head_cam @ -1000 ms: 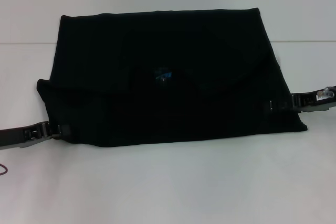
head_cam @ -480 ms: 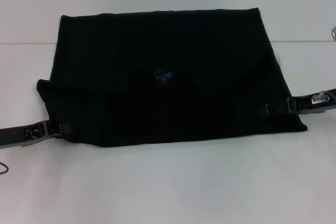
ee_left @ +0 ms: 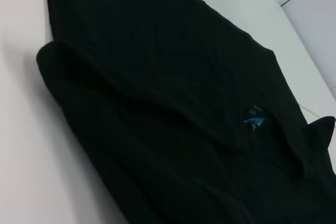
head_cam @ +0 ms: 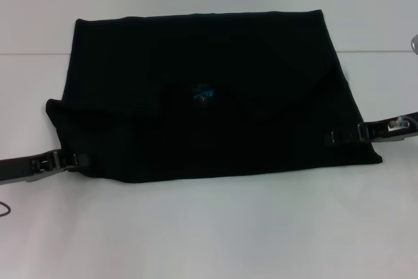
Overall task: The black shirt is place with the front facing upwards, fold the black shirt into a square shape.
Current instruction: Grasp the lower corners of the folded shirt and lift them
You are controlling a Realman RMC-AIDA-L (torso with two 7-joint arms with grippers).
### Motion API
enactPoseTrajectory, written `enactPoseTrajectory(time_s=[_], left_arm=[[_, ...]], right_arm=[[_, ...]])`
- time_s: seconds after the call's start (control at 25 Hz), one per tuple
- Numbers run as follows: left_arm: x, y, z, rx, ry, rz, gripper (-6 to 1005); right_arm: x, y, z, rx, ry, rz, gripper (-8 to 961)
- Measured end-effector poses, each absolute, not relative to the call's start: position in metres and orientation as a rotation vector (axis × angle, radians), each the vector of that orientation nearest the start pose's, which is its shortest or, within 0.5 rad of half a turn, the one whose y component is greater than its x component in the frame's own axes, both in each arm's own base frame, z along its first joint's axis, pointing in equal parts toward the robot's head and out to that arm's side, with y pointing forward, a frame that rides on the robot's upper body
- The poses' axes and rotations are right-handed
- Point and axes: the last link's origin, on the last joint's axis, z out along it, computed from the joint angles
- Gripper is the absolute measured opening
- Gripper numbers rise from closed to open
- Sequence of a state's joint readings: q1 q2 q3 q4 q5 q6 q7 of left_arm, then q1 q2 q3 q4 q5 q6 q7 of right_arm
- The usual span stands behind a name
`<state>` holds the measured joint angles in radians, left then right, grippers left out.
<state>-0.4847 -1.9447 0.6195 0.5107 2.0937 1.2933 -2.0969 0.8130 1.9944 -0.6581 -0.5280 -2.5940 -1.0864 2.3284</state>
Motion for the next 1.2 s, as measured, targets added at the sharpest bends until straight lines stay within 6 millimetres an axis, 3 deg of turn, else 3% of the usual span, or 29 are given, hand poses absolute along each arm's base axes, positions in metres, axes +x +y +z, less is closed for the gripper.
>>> enactPoseTrajectory(time_s=[0.12,0.48,0.88,1.12,1.2], left_arm=[[-0.349,0.335,0.037,-2.079,-1.716,-0.593,34],[-0.349,0.335,0.037,-2.079,-1.717,-0.601,34],[-0.349,0.333,0.039,-2.083,-1.724,-0.614,35],[-0.345,0.331,0.039,-2.112,-1.734,-0.617,36],[-0.344,0.330,0.040,-2.128,-1.746,-0.623,36]], right_arm=[[0.285,0.417,0.010,-2.198,1.486,0.042,919],[0.287,0.416,0.010,-2.193,1.492,0.037,703],[0.288,0.414,0.013,-2.182,1.525,0.055,214],[0.285,0.410,0.015,-2.219,1.557,0.048,57],[0.285,0.407,0.017,-2.232,1.571,0.041,56]])
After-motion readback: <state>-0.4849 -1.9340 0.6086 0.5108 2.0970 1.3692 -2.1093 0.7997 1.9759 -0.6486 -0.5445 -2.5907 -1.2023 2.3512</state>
